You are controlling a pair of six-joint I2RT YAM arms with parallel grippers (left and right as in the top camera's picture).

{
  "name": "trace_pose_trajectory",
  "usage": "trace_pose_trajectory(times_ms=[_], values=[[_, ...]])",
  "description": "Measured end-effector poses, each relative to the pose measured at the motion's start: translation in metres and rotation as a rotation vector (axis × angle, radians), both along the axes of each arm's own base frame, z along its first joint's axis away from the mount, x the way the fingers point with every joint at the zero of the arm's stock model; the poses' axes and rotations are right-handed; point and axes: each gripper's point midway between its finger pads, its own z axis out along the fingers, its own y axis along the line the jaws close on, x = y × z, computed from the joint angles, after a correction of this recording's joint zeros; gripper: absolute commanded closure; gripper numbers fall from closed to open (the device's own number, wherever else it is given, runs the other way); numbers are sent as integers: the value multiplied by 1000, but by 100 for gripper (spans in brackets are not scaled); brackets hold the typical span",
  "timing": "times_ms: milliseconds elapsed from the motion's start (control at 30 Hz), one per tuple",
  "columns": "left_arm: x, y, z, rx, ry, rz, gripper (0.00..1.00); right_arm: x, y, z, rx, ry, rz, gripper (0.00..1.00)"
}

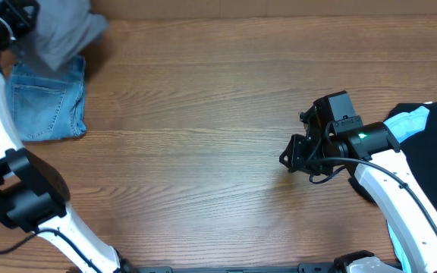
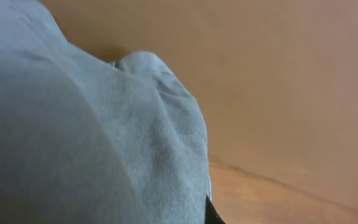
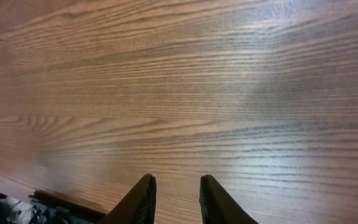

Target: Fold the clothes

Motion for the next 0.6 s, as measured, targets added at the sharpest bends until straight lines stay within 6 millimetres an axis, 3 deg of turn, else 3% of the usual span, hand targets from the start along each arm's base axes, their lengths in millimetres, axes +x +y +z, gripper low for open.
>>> trace_pose_trajectory(times_ms=[200, 367, 467, 600], values=[[22, 45, 32, 44, -157, 48, 96, -4, -1, -1, -2, 30, -25, 73], [32, 53, 41, 67, -227, 46, 96, -10, -3, -3, -5, 69, -55, 73], [40, 55, 27, 67, -223, 37, 96, -16, -4, -4, -10, 100, -71, 74], [49, 61, -14, 53, -163, 29, 96, -22, -6, -5, -18, 133, -82, 74]])
